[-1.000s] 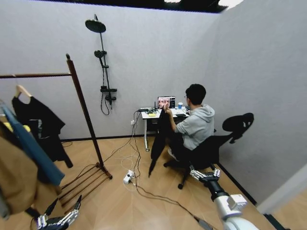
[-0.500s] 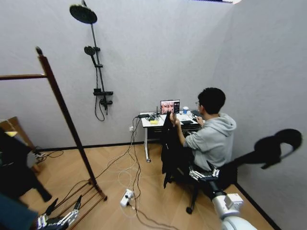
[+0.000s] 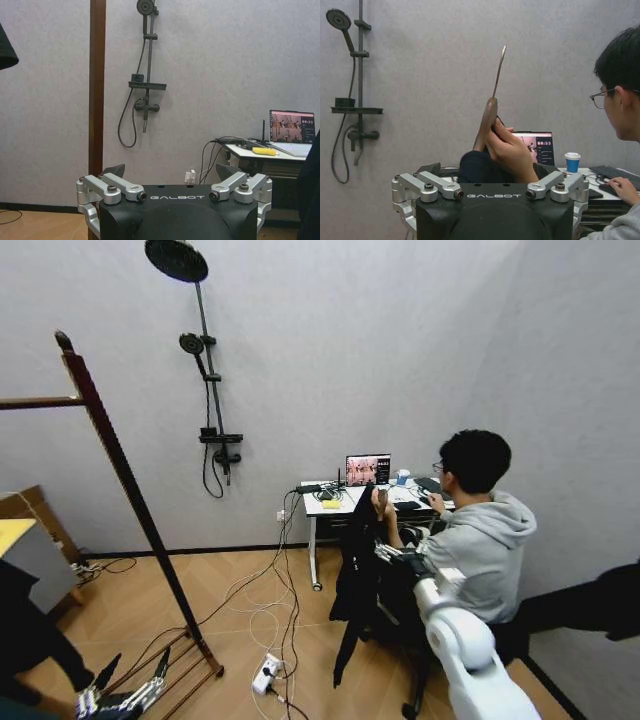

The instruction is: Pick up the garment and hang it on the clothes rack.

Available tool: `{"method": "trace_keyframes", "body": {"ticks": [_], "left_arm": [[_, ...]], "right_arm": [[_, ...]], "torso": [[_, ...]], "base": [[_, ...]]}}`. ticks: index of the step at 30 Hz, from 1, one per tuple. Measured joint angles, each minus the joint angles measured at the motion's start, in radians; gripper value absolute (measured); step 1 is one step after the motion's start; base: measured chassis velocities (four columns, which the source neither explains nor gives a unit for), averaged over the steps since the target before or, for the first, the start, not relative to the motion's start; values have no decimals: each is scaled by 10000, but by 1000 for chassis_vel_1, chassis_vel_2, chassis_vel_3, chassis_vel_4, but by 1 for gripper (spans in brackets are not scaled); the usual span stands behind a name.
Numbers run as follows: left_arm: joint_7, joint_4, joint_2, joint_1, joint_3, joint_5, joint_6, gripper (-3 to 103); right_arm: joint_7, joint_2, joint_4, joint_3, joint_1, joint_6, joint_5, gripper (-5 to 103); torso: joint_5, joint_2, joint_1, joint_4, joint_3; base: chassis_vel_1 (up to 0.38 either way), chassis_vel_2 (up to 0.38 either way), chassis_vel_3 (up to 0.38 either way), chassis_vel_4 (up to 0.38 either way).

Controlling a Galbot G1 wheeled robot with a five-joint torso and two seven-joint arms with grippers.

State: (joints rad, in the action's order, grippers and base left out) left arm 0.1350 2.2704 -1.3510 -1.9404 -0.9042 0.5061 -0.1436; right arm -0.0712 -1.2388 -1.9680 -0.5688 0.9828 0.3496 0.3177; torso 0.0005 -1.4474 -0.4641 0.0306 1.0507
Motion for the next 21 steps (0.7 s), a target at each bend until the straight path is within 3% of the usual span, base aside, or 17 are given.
{"method": "trace_keyframes", "body": {"ticks": [8, 21], "left_arm": [[-1, 0, 0, 1, 0, 0, 0, 100], [-1, 0, 0, 1, 0, 0, 0, 100]], "right_arm": [[65, 469, 1301, 280, -1433, -286, -127, 100], [-124, 1060, 1984, 885, -3141, 47, 345, 101]], "torso": [[-4, 6, -15, -1, 4], [-6, 6, -13, -2, 3]], "base": [[7, -14, -14, 3], [0, 0, 0, 0]]}}
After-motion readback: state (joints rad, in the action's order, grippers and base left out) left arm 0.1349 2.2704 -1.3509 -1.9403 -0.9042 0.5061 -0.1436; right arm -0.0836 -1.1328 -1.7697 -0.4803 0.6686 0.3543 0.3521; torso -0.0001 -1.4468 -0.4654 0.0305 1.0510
